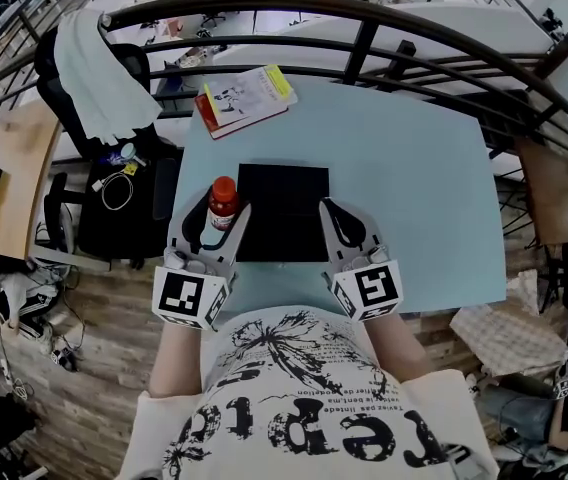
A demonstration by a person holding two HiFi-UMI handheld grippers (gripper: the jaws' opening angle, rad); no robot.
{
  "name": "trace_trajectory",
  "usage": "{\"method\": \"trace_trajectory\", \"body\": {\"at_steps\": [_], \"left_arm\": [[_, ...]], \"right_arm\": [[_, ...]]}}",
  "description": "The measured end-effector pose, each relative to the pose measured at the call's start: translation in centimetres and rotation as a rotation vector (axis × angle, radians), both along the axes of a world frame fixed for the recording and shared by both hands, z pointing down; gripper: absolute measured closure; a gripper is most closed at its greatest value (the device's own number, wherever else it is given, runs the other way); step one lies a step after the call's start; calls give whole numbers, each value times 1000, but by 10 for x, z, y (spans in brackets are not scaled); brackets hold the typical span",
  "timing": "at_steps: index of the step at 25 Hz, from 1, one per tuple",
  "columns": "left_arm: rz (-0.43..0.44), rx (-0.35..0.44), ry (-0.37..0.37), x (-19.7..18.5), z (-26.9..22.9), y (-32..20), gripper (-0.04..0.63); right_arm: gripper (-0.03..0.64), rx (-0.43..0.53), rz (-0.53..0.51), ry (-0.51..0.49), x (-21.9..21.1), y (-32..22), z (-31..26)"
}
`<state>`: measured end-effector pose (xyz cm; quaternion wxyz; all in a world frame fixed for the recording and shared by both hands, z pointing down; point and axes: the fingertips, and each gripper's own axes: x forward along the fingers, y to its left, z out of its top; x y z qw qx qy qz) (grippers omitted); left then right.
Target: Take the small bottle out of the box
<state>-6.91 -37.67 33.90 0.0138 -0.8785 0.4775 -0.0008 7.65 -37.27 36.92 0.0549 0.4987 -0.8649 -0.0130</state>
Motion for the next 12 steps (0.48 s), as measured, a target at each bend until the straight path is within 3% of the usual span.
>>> {"method": "trace_trajectory", "body": {"at_steps": [12], "left_arm": [[-9, 4, -3, 4, 2, 1, 362]], "right_arm": [[611, -3, 7, -13, 8, -1, 6]]}}
